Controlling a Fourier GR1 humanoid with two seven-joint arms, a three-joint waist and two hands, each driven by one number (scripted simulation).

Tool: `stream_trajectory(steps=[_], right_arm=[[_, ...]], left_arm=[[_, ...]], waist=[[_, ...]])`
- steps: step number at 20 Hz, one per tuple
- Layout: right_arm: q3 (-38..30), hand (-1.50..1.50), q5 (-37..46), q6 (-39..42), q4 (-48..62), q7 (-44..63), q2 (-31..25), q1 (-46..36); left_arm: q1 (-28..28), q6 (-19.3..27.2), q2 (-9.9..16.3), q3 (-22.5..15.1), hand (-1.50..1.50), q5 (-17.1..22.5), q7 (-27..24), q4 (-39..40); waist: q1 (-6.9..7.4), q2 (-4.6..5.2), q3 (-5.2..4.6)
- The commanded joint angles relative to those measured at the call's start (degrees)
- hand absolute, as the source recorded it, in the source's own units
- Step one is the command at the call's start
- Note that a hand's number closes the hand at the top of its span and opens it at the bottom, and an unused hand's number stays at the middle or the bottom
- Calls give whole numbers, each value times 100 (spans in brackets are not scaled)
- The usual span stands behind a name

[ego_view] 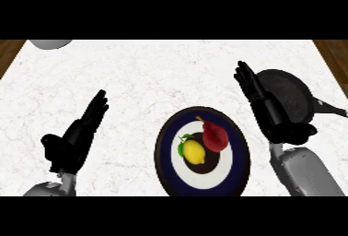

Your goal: Pick the lemon from the plate and place it in the pan

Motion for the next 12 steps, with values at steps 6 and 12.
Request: stream_trajectory(steps=[6, 12], right_arm=[[2191, 150, 7, 3099, 310, 135, -143, -885], [1114, -150, 1062, 3306, 1214, -2925, -1259, -1465]], left_arm=[[-662, 130, 99, 423, 0, -138, -351, -3], [-674, 133, 110, 892, 0, 117, -404, 587]], waist=[[1052, 233, 70], [279, 109, 100]])
